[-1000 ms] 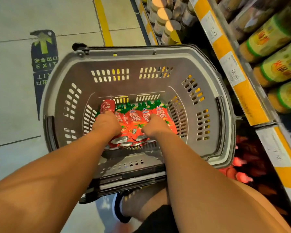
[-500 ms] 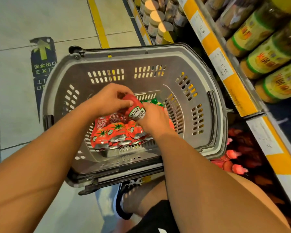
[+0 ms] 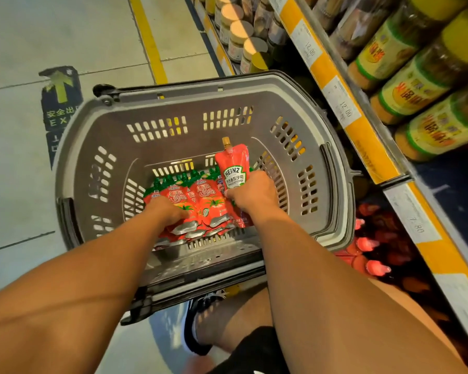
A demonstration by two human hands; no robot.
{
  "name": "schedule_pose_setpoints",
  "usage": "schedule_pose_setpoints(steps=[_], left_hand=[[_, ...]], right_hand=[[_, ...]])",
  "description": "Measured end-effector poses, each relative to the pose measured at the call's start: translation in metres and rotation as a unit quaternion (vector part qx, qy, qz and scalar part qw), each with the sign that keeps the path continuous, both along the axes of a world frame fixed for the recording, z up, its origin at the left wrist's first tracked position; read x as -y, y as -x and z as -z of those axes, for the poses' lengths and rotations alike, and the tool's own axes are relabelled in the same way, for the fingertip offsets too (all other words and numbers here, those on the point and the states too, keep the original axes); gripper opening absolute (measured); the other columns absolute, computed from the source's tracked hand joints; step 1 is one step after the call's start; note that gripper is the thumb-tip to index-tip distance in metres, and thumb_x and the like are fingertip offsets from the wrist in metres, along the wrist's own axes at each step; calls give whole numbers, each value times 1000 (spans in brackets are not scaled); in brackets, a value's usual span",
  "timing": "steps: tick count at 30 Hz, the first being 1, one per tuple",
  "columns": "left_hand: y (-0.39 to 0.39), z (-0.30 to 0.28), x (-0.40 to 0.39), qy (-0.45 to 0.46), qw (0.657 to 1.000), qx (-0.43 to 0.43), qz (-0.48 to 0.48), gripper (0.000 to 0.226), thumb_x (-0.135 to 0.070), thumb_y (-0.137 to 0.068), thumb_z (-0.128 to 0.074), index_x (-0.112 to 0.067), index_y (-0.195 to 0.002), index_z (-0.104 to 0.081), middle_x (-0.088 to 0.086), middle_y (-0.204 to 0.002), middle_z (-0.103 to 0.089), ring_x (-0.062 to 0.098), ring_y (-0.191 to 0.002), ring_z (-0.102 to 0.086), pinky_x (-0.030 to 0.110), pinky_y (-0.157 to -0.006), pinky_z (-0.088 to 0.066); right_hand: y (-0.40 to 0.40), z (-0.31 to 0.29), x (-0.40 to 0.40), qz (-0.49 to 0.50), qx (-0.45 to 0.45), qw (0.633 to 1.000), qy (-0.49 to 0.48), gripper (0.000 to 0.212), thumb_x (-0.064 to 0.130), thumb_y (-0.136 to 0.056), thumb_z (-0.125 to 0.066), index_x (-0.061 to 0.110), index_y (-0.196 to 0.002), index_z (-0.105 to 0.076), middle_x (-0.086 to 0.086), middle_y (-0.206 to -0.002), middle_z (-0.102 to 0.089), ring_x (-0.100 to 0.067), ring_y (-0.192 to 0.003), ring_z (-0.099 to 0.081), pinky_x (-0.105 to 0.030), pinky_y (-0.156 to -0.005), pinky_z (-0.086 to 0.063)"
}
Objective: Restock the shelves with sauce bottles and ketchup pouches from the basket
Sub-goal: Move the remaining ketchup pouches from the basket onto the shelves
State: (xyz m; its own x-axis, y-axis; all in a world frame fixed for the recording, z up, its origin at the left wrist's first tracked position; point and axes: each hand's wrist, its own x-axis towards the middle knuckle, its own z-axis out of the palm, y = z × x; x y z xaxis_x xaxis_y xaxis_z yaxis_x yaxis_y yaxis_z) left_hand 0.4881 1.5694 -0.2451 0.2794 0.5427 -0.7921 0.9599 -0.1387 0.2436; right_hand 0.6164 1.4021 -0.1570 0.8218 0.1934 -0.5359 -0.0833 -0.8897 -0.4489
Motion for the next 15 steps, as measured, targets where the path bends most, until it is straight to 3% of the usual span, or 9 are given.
schedule_pose_setpoints(steps=[2,4,8,11,15], left_hand=[[-1,2,1,50,995,14,-90,55,-33,-76,-93,3,-104,-62,21,-87,-70,34,-58,-71,39,-47,-57],[1,-1,5,76,990,10,-115,57,-27,-75,-93,4,-109,-59,26,-99,-70,40,-75,-74,47,-60,-62],[-6,-15,13,69,996,-3,-50,33,-15,-81,-87,2,-93,-61,20,-82,-69,35,-69,-69,41,-52,-56],[-10,-33,18,50,998,-7,22,21,-4,-83,-80,0,-71,-64,16,-66,-69,31,-62,-72,42,-57,-61],[8,-54,25,40,999,17,0,28,0,-86,-78,-3,-74,-52,21,-77,-65,34,-68,-69,45,-57,-59]], right_hand=[[-1,-1,1,0,0,1000,-4,50,40,-75,-90,16,-113,-71,-7,-105,-73,-24,-84,-66,-32,-64,-48],[-2,-4,3,7,-2,1000,-7,50,40,-74,-91,16,-112,-70,-7,-105,-73,-26,-85,-67,-34,-67,-52],[-1,-13,5,38,-8,999,-28,50,41,-74,-90,15,-113,-72,-8,-105,-74,-27,-85,-68,-35,-69,-55],[3,-24,9,75,-23,994,-73,48,40,-74,-90,14,-111,-73,-7,-103,-74,-27,-86,-69,-35,-71,-56],[12,-44,15,105,-35,985,-133,46,38,-73,-89,14,-109,-74,-7,-100,-75,-26,-86,-72,-41,-78,-62]])
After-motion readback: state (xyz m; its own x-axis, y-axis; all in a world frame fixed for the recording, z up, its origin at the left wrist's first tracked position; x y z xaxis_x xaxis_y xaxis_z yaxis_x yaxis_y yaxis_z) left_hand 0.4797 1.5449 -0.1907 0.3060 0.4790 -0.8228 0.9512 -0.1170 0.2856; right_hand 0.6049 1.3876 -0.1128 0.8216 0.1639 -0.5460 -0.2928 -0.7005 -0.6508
